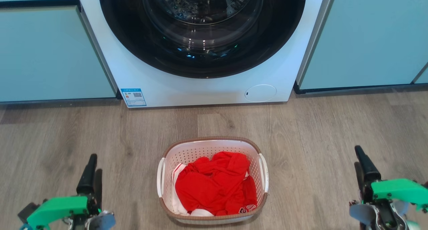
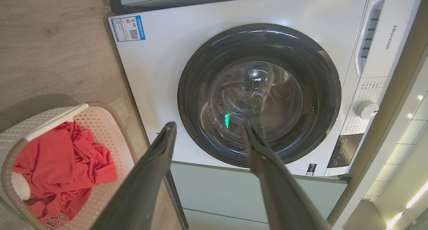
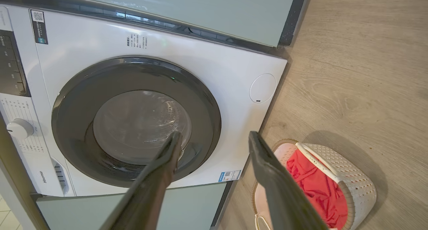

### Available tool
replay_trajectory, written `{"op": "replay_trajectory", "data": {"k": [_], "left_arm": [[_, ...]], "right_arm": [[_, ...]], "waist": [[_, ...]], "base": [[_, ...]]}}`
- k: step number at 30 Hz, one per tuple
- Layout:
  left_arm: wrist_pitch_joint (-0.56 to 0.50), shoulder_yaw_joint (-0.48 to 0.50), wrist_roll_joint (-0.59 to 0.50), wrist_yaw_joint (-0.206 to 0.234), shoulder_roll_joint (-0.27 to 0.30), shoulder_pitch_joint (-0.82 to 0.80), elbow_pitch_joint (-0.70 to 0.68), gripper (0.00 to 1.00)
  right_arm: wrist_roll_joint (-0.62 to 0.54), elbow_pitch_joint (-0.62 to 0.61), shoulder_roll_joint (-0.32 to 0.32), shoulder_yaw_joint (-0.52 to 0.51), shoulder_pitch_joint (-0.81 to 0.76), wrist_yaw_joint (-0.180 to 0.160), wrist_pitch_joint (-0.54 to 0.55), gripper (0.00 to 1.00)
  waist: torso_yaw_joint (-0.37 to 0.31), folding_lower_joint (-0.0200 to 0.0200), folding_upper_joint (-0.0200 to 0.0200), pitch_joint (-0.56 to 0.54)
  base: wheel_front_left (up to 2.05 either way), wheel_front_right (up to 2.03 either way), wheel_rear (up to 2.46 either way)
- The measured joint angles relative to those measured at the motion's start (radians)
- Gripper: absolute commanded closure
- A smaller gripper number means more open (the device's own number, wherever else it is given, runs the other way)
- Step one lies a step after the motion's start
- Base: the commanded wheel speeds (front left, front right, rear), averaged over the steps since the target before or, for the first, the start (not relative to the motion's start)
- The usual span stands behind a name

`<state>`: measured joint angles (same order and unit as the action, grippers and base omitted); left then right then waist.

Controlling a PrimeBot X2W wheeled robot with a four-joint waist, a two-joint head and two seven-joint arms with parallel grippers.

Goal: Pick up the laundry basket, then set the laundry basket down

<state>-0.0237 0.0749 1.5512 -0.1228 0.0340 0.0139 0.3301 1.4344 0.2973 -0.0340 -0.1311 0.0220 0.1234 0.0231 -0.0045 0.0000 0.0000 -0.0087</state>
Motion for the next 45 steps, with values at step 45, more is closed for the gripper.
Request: {"op": "replay_trajectory", "data": {"k": [45], "left_arm": [[0.132, -0.062, -0.695, 0.096, 0.000, -0.040, -0.329, 0.00]], "right_arm": [[-0.920, -0.289, -0.032, 0.168, 0.099, 0.000, -0.131, 0.00]], "waist": [[0.022, 0.0000, 0.0000, 0.004]], "base": [[0.00, 0.00, 0.00]]}}
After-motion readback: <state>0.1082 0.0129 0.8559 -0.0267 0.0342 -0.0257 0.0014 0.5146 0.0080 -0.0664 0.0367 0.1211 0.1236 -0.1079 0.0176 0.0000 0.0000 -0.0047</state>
